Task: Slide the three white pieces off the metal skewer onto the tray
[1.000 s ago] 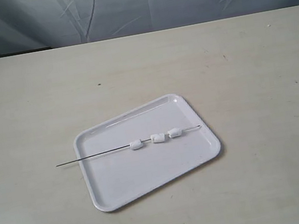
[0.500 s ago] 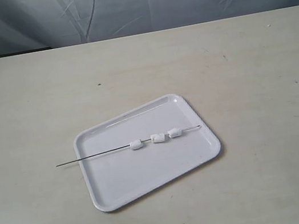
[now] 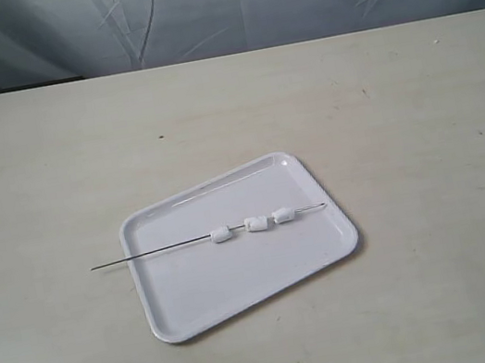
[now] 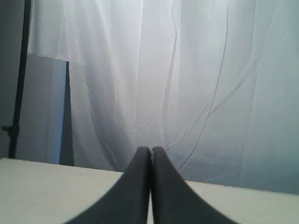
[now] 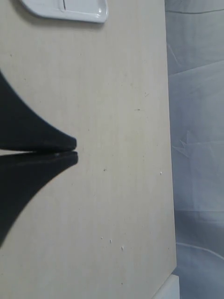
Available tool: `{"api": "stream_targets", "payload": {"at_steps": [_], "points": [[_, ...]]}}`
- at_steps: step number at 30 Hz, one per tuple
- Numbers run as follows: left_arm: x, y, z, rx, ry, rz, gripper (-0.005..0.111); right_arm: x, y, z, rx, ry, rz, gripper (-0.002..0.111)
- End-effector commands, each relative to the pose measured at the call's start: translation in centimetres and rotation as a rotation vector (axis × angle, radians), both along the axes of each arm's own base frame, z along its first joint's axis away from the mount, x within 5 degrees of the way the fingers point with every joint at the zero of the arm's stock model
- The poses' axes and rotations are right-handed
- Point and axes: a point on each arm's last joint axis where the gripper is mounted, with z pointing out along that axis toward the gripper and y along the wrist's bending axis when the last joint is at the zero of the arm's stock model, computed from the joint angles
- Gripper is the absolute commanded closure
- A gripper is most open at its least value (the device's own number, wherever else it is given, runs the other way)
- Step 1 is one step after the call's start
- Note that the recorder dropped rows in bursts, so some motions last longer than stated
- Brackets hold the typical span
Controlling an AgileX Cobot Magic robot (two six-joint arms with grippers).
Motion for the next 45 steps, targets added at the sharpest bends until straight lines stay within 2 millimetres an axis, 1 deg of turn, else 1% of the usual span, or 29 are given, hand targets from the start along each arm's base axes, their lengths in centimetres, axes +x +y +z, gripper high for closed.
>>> {"api": "stream_targets", "payload": {"at_steps": [1, 3, 4, 5, 7, 8, 9, 10, 11, 13, 15, 18, 20, 22, 25, 27, 30, 31, 33, 35, 37, 39, 40, 42, 45], "points": [[-0.3, 0.4, 0.9, -0.149, -0.120, 0.008, 0.107, 0.0, 0.0, 0.0, -0.001, -0.006, -0.004, 0.109], [-0.5, 0.6, 1.5, -0.206, -0.194, -0.003, 0.107, 0.0, 0.0, 0.0, -0.001, -0.006, -0.004, 0.109], [-0.5, 0.4, 1.4, -0.160, -0.185, -0.011, 0.107, 0.0, 0.0, 0.0, -0.001, -0.006, -0.004, 0.109], [-0.5, 0.1, 1.8, -0.111, -0.167, -0.021, 0.107, 0.0, 0.0, 0.0, -0.001, -0.006, -0.004, 0.109], [-1.1, -0.2, 4.2, -0.046, -0.122, -0.045, 0.107, 0.0, 0.0, 0.0, -0.001, -0.006, -0.004, 0.109], [-1.1, -0.3, 5.0, -0.009, -0.089, -0.040, 0.107, 0.0, 0.0, 0.0, -0.001, -0.006, -0.004, 0.109], [-1.0, -0.3, 6.2, 0.048, -0.041, -0.028, 0.107, 0.0, 0.0, 0.0, -0.001, -0.006, -0.004, 0.109], [-0.9, -0.3, 6.9, 0.085, 0.010, -0.018, 0.107, 0.0, 0.0, 0.0, -0.001, -0.006, -0.004, 0.109], [-0.6, -0.2, 7.6, 0.113, 0.096, -0.006, 0.107, 0.0, 0.0, 0.0, -0.001, -0.006, -0.004, 0.109], [0.1, -0.1, 8.5, 0.134, 0.263, -0.003, 0.107, 0.0, 0.0, 0.0, -0.001, -0.006, -0.004, 0.109], [0.9, -0.2, 8.7, 0.124, 0.380, -0.017, 0.107, 0.0, 0.0, 0.0, -0.001, -0.006, -0.004, 0.109], [2.1, -0.5, 8.3, 0.170, 0.582, -0.070, 0.107, 0.0, -0.1, 0.1, -0.025, -0.015, -0.006, 0.109], [3.1, -1.0, 7.6, 0.186, 0.714, -0.130, 0.107, 0.1, -0.1, 0.6, -0.033, -0.071, -0.005, 0.109], [4.5, -1.7, 6.7, 0.160, 0.831, -0.218, 0.107, 0.3, 0.0, 1.6, -0.026, -0.187, -0.001, 0.109], [6.8, -3.0, 5.2, 0.161, 0.945, -0.388, 0.107, 0.2, 0.0, 3.9, 0.063, -0.442, -0.007, 0.109], [8.4, -4.0, 4.5, 0.142, 0.970, -0.505, 0.107, -0.2, -0.2, 5.4, 0.102, -0.610, -0.019, 0.109], [10.7, -5.1, 3.4, 0.140, 0.968, -0.651, 0.107, -0.9, -0.5, 7.0, 0.134, -0.807, -0.039, 0.109], [11.5, -5.4, 3.0, 0.154, 0.955, -0.696, 0.107, -1.2, -0.5, 7.5, 0.135, -0.873, -0.044, 0.109], [12.9, -5.7, 2.5, 0.238, 0.913, -0.767, 0.107, -1.9, -0.7, 8.4, 0.149, -1.000, -0.047, 0.109], [14.3, -6.2, 2.4, 0.247, 0.863, -0.821, 0.107, -2.4, -0.8, 8.9, 0.209, -1.079, -0.041, 0.109], [15.5, -6.5, 2.6, 0.253, 0.817, -0.851, 0.107, -2.7, -0.8, 9.2, 0.304, -1.122, -0.016, 0.109], [16.5, -6.8, 2.9, 0.305, 0.803, -0.871, 0.107, -2.8, -0.8, 9.2, 0.388, -1.131, 0.014, 0.109], [17.1, -7.0, 2.8, 0.362, 0.812, -0.869, 0.107, -2.8, -0.8, 9.3, 0.413, -1.136, 0.026, 0.109], [18.4, -7.4, 2.7, 0.451, 0.857, -0.850, 0.107, -2.8, -0.6, 9.3, 0.455, -1.135, 0.057, 0.109], [20.0, -8.9, 1.4, 0.541, 0.970, -0.849, 0.107, -2.8, -0.1, 9.3, 0.461, -1.120, 0.119, 0.109]]}}
